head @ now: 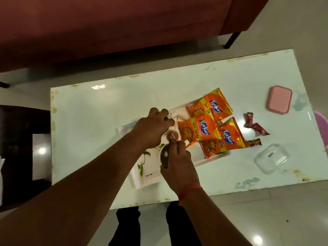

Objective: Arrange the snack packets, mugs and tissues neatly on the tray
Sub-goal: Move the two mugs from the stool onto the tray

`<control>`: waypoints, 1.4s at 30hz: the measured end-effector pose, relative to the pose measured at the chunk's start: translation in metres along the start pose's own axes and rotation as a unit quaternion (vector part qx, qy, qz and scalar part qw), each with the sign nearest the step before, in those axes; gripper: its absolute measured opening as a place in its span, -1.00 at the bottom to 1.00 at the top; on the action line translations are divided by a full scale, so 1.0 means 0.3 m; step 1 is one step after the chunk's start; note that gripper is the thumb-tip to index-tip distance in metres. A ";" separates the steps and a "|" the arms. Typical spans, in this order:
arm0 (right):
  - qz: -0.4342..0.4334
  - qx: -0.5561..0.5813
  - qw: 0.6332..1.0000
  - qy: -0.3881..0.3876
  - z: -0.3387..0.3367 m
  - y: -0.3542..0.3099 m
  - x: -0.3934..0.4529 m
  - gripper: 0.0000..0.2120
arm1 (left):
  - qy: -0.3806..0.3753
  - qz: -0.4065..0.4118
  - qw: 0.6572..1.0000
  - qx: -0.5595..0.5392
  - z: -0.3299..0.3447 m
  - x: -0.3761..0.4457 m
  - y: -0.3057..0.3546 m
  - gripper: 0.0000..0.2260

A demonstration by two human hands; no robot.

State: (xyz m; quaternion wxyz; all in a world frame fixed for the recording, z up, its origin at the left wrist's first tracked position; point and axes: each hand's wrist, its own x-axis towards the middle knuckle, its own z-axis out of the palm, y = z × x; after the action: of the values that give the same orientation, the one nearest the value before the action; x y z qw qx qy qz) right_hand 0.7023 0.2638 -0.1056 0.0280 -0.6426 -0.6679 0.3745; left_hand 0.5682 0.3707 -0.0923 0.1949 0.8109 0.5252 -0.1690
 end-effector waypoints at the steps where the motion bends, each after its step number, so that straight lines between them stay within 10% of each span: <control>1: 0.002 -0.001 1.000 0.002 0.004 0.004 0.001 0.00 | -0.001 0.001 1.000 0.002 0.009 0.007 0.001 -0.39; 42: 0.037 -0.117 0.989 0.080 0.047 0.031 0.019 -0.09 | 0.025 0.057 0.997 0.045 0.037 0.044 0.011 -0.40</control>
State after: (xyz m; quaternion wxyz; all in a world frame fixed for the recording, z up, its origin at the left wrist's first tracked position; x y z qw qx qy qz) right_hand 0.7017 0.2615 -0.1233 -0.0081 -0.6936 -0.6783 0.2423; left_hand 0.5756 0.3745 -0.1077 0.1544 0.8514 0.4747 -0.1610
